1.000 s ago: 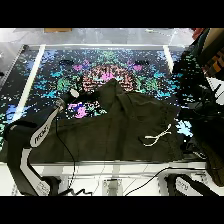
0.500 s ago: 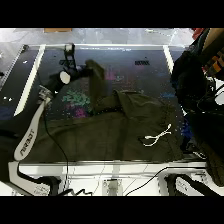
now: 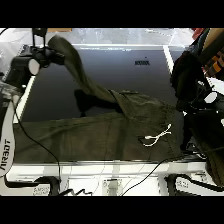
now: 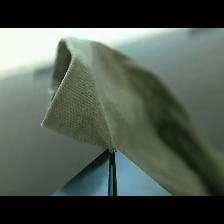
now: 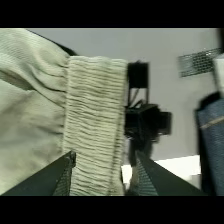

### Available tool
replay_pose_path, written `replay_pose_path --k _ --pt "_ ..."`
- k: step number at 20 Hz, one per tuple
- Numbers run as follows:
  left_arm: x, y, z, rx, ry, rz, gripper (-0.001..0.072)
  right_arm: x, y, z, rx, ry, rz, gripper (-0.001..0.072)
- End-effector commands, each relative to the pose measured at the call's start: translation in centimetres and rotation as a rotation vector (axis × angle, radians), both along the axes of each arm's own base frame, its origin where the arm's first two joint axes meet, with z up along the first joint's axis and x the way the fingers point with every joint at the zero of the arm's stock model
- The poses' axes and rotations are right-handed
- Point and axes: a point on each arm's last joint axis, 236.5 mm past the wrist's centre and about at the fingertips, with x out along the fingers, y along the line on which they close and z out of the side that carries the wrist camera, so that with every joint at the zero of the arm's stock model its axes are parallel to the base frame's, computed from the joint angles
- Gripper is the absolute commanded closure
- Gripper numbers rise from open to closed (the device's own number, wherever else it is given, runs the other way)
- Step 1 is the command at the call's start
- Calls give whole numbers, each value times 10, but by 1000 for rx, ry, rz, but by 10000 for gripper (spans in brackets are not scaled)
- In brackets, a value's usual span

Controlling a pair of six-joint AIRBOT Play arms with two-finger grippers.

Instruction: Fold the clothes and pants, and hang the long-sleeved shirts on hangers.

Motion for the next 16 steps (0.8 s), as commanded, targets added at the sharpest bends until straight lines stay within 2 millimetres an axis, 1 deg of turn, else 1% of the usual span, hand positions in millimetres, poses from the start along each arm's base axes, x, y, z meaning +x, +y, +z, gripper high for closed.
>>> replay_pose_path --k 1,2,4,6,8,9,10,11,12,13,14,15,16 --pt "-66 65 -63 69 387 144 694 3 8 -7 47 4 -9 295" --pt "-90 83 -85 86 510 188 694 3 8 -7 40 5 1 296" --pt "-131 105 -126 52 705 248 692 3 8 -7 34 4 16 296" --pt "-173 117 -169 10 882 289 692 3 7 -7 34 3 15 296" --pt "-215 123 -205 -16 1037 318 691 3 7 -8 30 4 16 295" --pt "-234 126 -220 -27 1102 331 690 3 6 -8 25 5 18 296" --pt "-251 127 -231 -37 1158 341 630 2 4 -8 16 8 21 295" --pt "-262 128 -240 -45 1193 349 401 1 3 -9 10 11 23 296" --pt "-268 130 -246 -49 1208 354 135 1 2 -9 9 11 23 296" --pt "-267 132 -247 -54 1200 363 76 2 2 -9 9 10 23 296" --pt "-259 134 -244 -58 1159 380 132 2 2 -8 9 10 23 296" --pt "-243 137 -237 -70 1088 399 248 2 2 -8 8 10 23 296" --pt "-223 140 -226 -87 1003 421 250 2 2 -8 5 9 23 296"
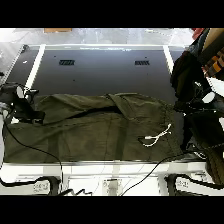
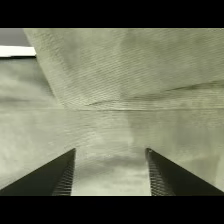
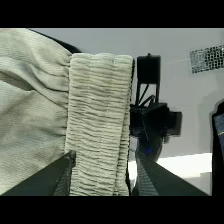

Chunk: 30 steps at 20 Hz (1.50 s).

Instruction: Fold the clothes and pants, and hang the long-sleeved shirts on hangers.

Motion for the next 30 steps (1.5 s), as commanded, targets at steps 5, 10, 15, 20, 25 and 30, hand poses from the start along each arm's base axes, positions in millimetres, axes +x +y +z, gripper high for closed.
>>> replay_pose_path --k 5,10,15,20,25,30 --pt "97 28 59 -24 -464 267 248 5 -4 2 -23 -23 12 295" --pt "111 34 41 -311 -519 392 238 12 -8 4 -41 -55 14 296" --pt "127 55 15 -294 -562 350 124 16 -7 6 -33 -73 6 296" --pt "150 64 -21 -285 -595 455 124 18 -2 8 -6 -84 -5 296" --pt "164 72 -33 -258 -640 463 124 18 -2 8 -5 -84 -6 296" --pt "183 61 -38 -243 -689 431 124 18 -2 8 -6 -84 -6 296"
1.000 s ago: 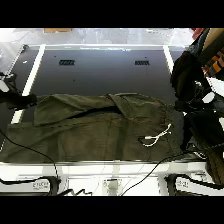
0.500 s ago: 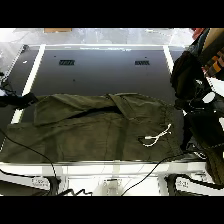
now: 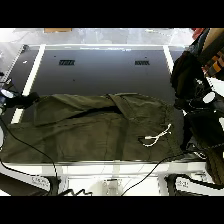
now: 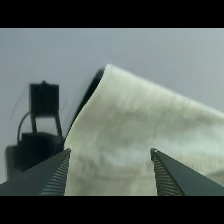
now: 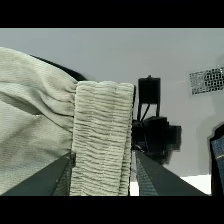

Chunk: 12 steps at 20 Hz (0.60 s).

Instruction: Fold the clothes and pants, and hang the long-sleeved shirts on hangers.

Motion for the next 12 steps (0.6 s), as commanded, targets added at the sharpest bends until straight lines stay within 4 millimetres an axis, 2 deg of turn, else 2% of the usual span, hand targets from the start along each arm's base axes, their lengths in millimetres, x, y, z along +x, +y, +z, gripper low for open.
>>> replay_pose_path --k 1,3,4,7,8,10,12 --pt "12 -8 -10 15 -17 -9 124 0 1 0 2 0 0 296" --pt "13 -20 -23 10 4 -38 140 0 1 0 2 0 0 296" --pt "14 -27 -27 11 12 -52 245 0 1 0 2 0 0 296" --pt "17 -30 -27 93 21 -111 666 0 1 0 1 0 0 296" --pt "22 -29 -21 117 0 -117 691 0 1 0 1 0 0 296" --pt "40 -24 6 166 -99 -100 692 0 1 0 1 0 0 296" --pt "63 -14 59 247 -265 -66 693 0 0 0 1 -1 0 296"
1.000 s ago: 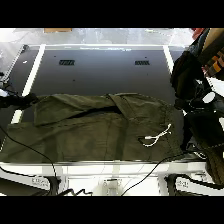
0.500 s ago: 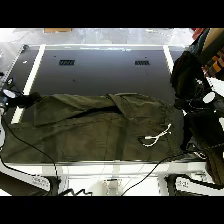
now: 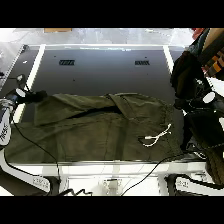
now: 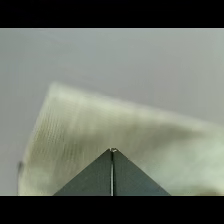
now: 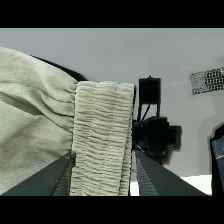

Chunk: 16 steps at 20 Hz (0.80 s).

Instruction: Fold the clothes and pants, and hang the long-sleeved shirts on hangers.

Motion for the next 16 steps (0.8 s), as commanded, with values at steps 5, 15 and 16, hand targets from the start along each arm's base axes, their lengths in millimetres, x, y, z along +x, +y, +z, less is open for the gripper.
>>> replay_pose_path --k 5,15,16 --pt "38 21 190 247 -506 44 693 1 0 0 -2 -6 -2 296" --pt "-48 21 5 -95 145 92 -5 17 -9 8 -33 -80 -23 296" --pt "-46 23 0 -93 141 96 -5 19 -11 10 -38 -90 -26 296"
